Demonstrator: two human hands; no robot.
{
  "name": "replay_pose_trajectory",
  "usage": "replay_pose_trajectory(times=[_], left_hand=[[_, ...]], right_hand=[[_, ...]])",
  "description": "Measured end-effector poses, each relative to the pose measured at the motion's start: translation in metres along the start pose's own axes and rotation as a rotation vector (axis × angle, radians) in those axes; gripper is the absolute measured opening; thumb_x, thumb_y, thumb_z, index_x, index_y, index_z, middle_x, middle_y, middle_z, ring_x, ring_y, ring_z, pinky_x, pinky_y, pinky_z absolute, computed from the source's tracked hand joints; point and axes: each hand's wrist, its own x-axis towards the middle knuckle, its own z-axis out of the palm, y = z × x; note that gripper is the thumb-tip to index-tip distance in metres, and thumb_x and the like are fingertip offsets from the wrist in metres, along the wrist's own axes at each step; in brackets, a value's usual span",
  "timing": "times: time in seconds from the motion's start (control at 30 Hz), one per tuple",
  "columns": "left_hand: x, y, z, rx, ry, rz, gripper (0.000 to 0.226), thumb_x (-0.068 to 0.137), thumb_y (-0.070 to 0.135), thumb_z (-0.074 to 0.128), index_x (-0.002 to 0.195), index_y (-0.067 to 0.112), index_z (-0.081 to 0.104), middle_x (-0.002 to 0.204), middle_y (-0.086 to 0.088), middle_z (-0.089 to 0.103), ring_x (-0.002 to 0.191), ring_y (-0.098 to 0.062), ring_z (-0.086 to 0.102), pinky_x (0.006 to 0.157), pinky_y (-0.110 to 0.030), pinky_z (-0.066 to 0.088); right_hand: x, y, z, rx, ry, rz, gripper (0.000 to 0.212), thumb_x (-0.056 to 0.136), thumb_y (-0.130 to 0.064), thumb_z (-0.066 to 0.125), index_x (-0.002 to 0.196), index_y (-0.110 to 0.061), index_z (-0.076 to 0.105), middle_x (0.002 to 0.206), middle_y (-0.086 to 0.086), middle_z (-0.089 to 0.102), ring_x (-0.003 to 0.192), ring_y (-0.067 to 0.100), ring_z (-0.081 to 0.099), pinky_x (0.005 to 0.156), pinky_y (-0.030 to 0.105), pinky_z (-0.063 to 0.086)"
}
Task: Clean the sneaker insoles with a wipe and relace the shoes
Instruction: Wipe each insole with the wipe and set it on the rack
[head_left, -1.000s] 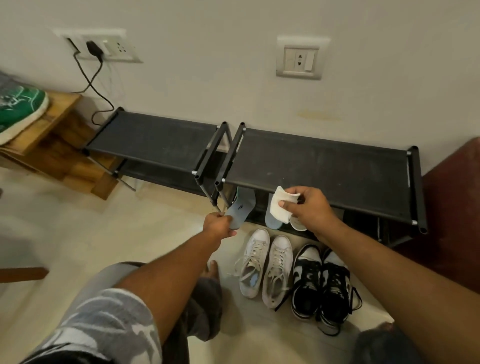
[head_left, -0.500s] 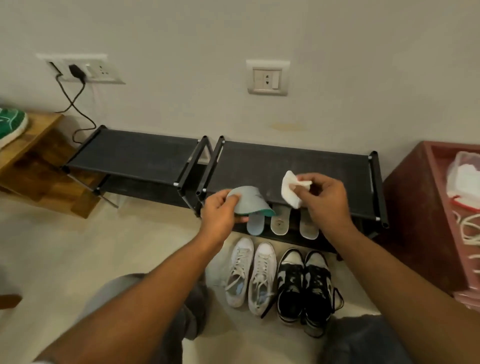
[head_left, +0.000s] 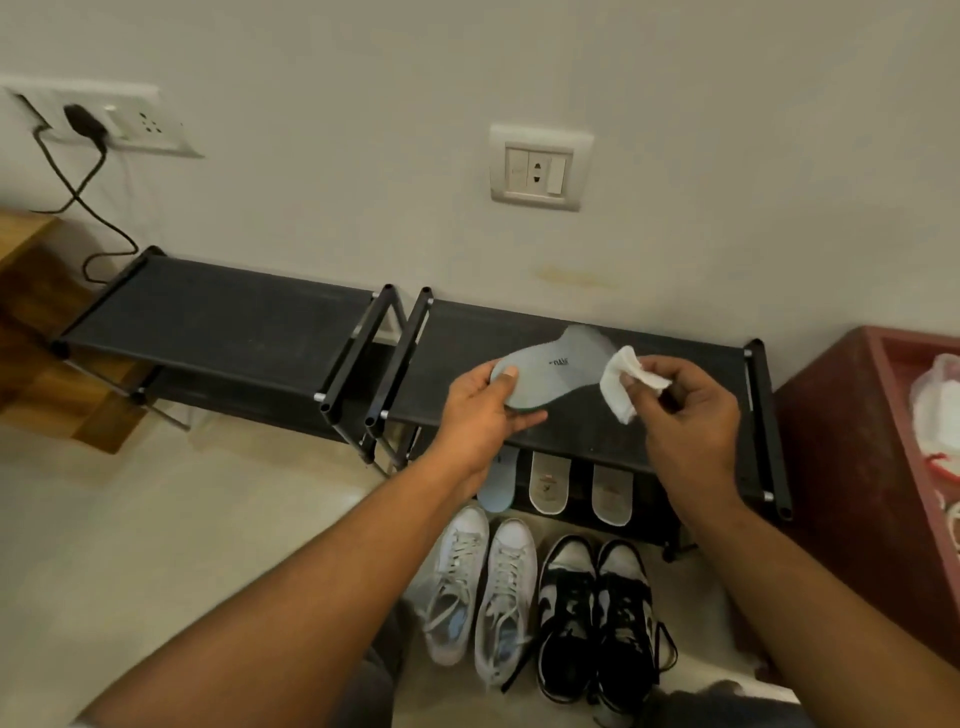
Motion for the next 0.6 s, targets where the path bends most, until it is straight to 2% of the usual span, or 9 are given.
replay_pose_trajectory(times=[0.13,0.27,0.33,0.43,0.5,0.6], left_hand=[[-0.003,-0.009,0.007,0.015,-0.015,-0.067,0.018,0.113,0.017,0.051,0.12,0.016,0.067,0.131,-0.016,0.065,0.122,-0.03,0.066,0.089,-0.037,0.065],[-0.005,-0.014,0.015,-0.03,-0.015,-0.105,0.02,0.113,0.015,0.049,0.117,0.015,0.069,0.126,-0.017,0.071,0.118,-0.029,0.07,0.086,-0.035,0.065],[-0.006,-0.018,0.023,-0.037,-0.021,-0.118,0.022,0.113,0.016,0.049,0.118,0.013,0.07,0.121,-0.016,0.074,0.114,-0.029,0.072,0.087,-0.037,0.065],[-0.001,-0.03,0.031,-0.007,-0.028,-0.131,0.026,0.114,0.019,0.048,0.125,0.012,0.071,0.12,-0.014,0.077,0.115,-0.032,0.073,0.094,-0.044,0.063],[0.001,-0.032,0.029,-0.054,-0.008,-0.146,0.027,0.114,0.018,0.048,0.128,0.01,0.07,0.125,-0.017,0.074,0.118,-0.033,0.071,0.092,-0.043,0.064],[-0.001,-0.032,0.024,-0.106,0.006,-0.179,0.027,0.113,0.016,0.049,0.131,0.01,0.069,0.132,-0.018,0.069,0.125,-0.033,0.067,0.091,-0.04,0.064]], right_hand=[[-0.01,-0.007,-0.002,-0.073,-0.029,0.012,0.021,0.091,-0.01,0.079,0.101,-0.028,0.077,0.097,-0.009,0.078,0.092,0.012,0.076,0.086,0.046,0.064],[-0.024,-0.023,0.009,-0.121,-0.014,-0.036,0.022,0.091,-0.014,0.08,0.099,-0.033,0.075,0.093,-0.018,0.077,0.088,0.005,0.075,0.081,0.035,0.064],[-0.037,-0.017,0.01,-0.235,-0.073,-0.12,0.029,0.088,-0.011,0.081,0.102,-0.036,0.075,0.092,-0.019,0.076,0.086,0.004,0.074,0.077,0.034,0.064],[-0.043,0.004,-0.003,-0.479,-0.231,-0.291,0.044,0.081,0.001,0.083,0.111,-0.031,0.078,0.104,-0.015,0.077,0.092,0.005,0.073,0.08,0.037,0.063],[-0.028,0.007,-0.014,-0.503,-0.207,-0.341,0.044,0.079,0.002,0.085,0.112,-0.027,0.08,0.108,-0.014,0.077,0.096,0.006,0.073,0.081,0.036,0.063],[-0.011,0.002,-0.018,-0.456,-0.125,-0.316,0.041,0.08,0.001,0.085,0.111,-0.025,0.08,0.106,-0.014,0.077,0.095,0.002,0.073,0.08,0.033,0.063]])
